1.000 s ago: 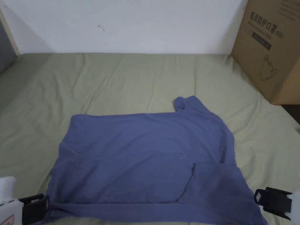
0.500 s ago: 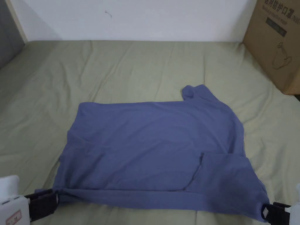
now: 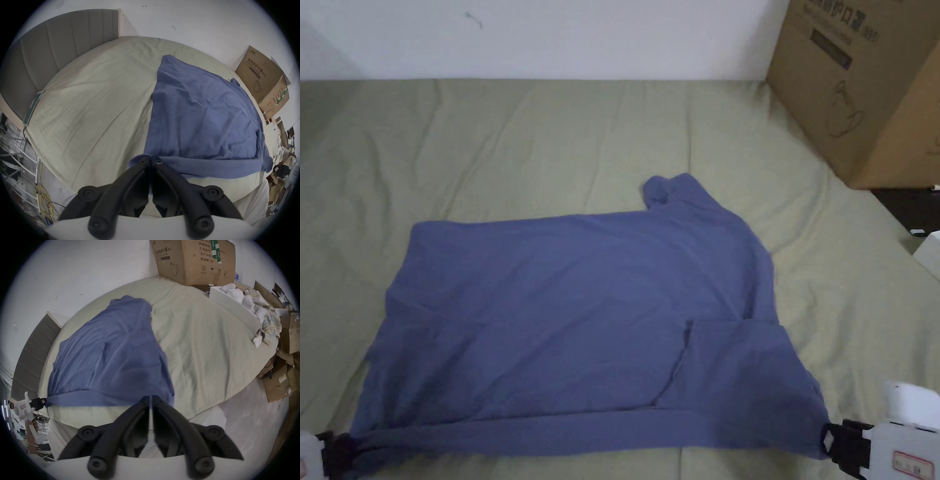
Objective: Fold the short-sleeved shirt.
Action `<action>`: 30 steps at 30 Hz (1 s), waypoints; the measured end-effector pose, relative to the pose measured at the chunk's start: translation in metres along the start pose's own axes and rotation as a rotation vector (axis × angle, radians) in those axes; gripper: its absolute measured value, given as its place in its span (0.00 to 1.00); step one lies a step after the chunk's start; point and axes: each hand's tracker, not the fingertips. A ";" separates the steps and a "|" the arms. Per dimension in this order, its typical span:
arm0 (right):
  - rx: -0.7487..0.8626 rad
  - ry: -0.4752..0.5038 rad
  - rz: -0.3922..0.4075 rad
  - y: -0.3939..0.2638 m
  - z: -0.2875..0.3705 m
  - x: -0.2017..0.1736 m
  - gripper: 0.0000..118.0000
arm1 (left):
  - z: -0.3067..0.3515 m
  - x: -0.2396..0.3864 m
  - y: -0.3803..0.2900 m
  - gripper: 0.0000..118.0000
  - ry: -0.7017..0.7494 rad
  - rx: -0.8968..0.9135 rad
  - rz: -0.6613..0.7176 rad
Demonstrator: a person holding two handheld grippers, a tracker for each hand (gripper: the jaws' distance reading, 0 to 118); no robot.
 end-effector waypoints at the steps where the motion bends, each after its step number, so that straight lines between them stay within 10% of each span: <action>1: 0.011 -0.013 0.003 0.003 -0.001 0.001 0.38 | 0.003 0.008 -0.004 0.01 0.001 0.004 0.002; 4: 0.013 -0.037 0.029 0.010 -0.016 0.009 0.78 | 0.011 0.010 -0.001 0.01 -0.004 0.008 0.006; 7: -0.089 -0.007 0.029 0.012 -0.039 0.012 0.78 | 0.016 0.014 0.000 0.01 -0.006 0.022 -0.002; 8: -0.162 0.019 0.039 0.011 -0.049 0.012 0.74 | 0.018 0.014 0.001 0.01 -0.007 0.022 -0.003; 9: -0.185 0.027 0.028 0.010 -0.054 0.011 0.55 | 0.011 0.016 -0.004 0.01 -0.008 0.024 -0.006; 10: -0.182 0.001 0.006 0.007 -0.056 0.008 0.11 | 0.009 0.023 -0.009 0.02 -0.007 0.026 -0.008; 11: -0.163 -0.048 -0.020 0.002 -0.057 0.007 0.05 | 0.008 0.034 -0.015 0.02 -0.003 0.028 -0.009; 30: -0.015 0.104 -0.078 0.142 -0.049 -0.023 0.05 | -0.006 0.038 0.086 0.02 0.039 0.092 -0.079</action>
